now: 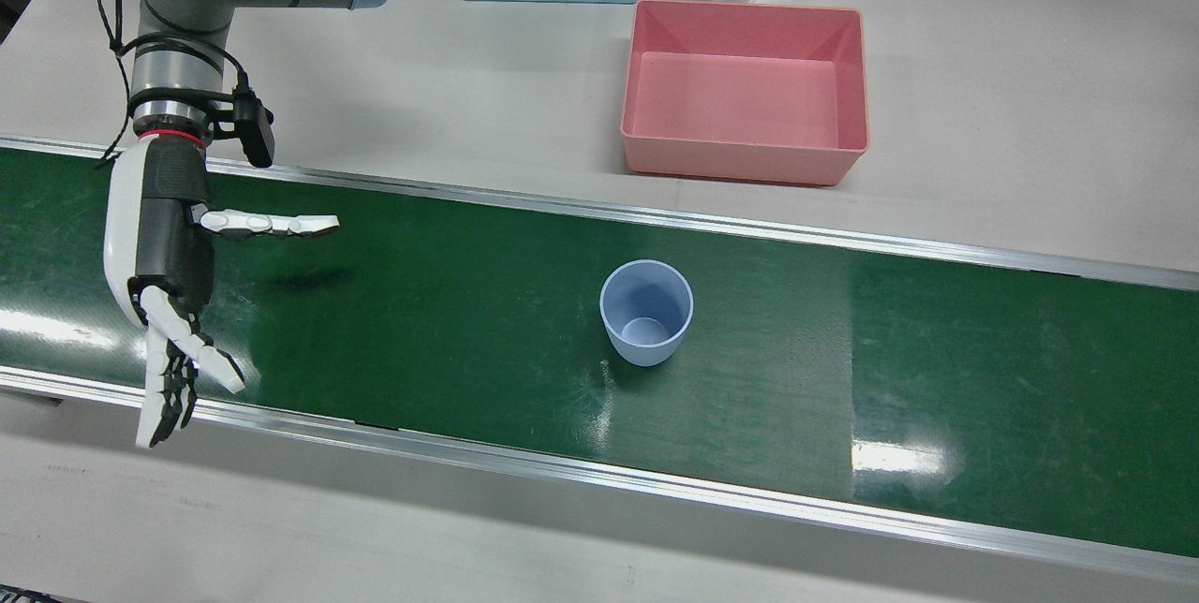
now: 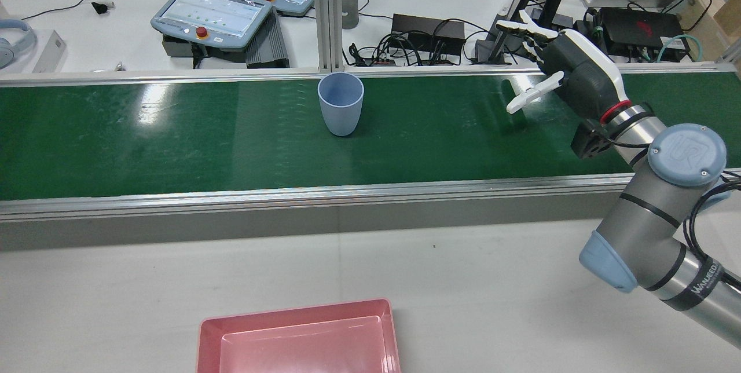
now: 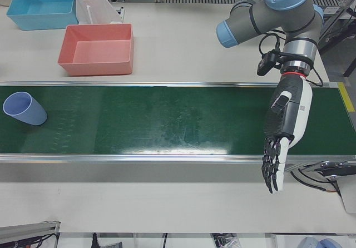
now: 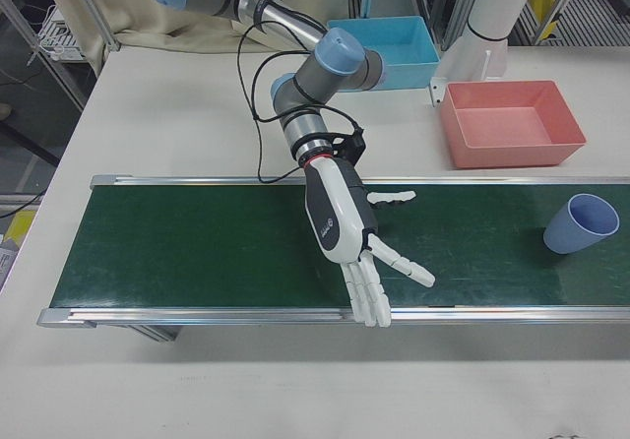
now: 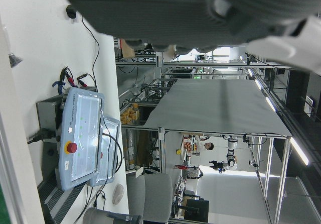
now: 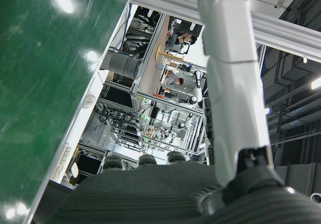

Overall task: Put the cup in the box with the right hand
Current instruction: 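Swing the right hand over the belt toward the blue cup, then lower the open right hand beside the cup on the belt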

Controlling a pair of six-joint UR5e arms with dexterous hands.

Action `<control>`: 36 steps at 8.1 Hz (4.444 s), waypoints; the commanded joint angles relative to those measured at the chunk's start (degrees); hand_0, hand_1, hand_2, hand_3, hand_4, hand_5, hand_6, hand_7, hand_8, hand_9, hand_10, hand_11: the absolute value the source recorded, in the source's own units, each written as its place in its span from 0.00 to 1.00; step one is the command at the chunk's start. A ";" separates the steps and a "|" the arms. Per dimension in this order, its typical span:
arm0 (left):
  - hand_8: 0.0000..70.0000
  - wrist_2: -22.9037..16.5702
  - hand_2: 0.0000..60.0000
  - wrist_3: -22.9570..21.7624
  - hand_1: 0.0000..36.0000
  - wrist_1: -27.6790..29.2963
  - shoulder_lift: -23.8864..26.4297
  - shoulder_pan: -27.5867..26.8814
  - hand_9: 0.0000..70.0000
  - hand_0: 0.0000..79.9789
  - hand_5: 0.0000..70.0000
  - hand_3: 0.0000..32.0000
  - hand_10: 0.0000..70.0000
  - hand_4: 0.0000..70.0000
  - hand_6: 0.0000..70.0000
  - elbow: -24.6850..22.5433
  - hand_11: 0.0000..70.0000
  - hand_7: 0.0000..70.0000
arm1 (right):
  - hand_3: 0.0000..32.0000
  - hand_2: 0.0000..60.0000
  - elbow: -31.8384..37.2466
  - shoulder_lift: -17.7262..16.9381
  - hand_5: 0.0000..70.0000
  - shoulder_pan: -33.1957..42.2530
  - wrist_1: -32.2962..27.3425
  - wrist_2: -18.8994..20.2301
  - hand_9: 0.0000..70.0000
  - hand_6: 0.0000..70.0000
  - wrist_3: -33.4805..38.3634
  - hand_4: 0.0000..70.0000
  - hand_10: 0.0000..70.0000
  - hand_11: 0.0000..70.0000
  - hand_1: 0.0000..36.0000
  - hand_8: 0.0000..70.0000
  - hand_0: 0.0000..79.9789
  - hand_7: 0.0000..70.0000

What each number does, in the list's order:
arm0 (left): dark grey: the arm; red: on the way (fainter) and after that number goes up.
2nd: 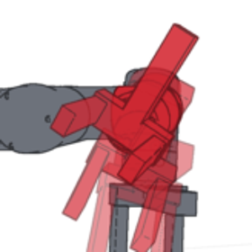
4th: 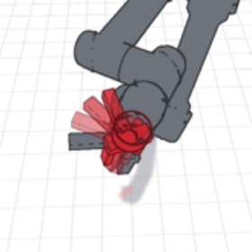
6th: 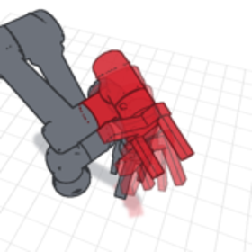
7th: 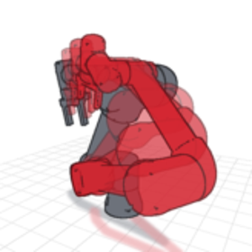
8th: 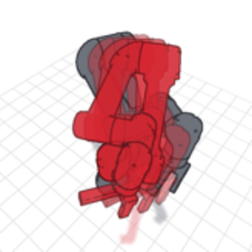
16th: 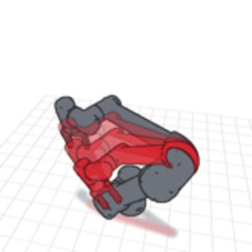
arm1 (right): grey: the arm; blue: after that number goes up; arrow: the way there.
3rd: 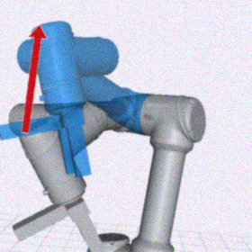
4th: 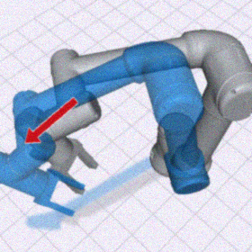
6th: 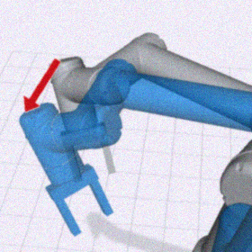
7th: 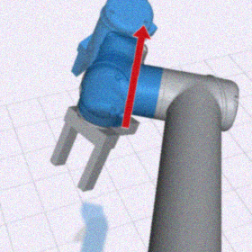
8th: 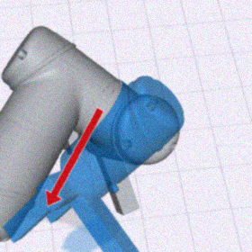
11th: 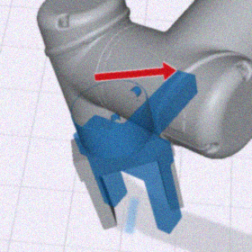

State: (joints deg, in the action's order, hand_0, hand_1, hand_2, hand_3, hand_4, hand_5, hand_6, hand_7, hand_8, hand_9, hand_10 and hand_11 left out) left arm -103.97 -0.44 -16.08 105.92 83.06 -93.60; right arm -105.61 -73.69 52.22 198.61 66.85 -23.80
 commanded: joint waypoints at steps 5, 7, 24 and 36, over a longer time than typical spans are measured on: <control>0.00 0.00 0.00 0.00 0.00 0.00 -0.01 0.00 0.00 0.00 0.00 0.00 0.00 0.00 0.00 0.00 0.00 0.00 | 0.00 0.00 -0.12 0.65 0.09 -4.05 -0.07 -3.48 0.06 0.04 0.24 0.27 0.00 0.03 0.29 0.02 0.79 0.02; 0.00 0.00 0.00 0.00 0.00 0.00 -0.01 0.00 0.00 0.00 0.00 0.00 0.00 0.00 0.00 0.00 0.00 0.00 | 0.00 0.00 -0.12 0.74 0.08 -4.40 0.02 -3.65 0.07 0.06 0.16 0.30 0.00 0.03 0.34 0.03 0.77 0.11; 0.00 0.00 0.00 0.00 0.00 -0.09 0.07 0.00 0.00 0.00 0.00 0.00 0.00 0.00 0.00 0.00 0.00 0.00 | 0.00 0.00 1.99 6.45 0.08 -10.82 0.72 -9.71 0.07 0.07 -3.18 0.42 0.00 0.02 0.29 0.02 0.79 0.18; 0.00 0.00 0.00 0.00 0.00 0.00 -0.01 0.00 0.00 0.00 0.00 0.00 0.00 0.00 0.00 0.00 0.00 0.00 | 0.00 0.22 2.78 6.72 0.13 -11.61 0.11 -9.98 0.29 0.15 -3.01 0.31 0.08 0.15 0.71 0.15 0.80 0.48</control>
State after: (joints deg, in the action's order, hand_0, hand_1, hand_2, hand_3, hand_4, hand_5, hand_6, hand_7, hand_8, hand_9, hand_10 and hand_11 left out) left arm -103.97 -0.44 -16.08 105.91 83.06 -93.60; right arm -102.83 -66.94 40.76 198.91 56.94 -26.82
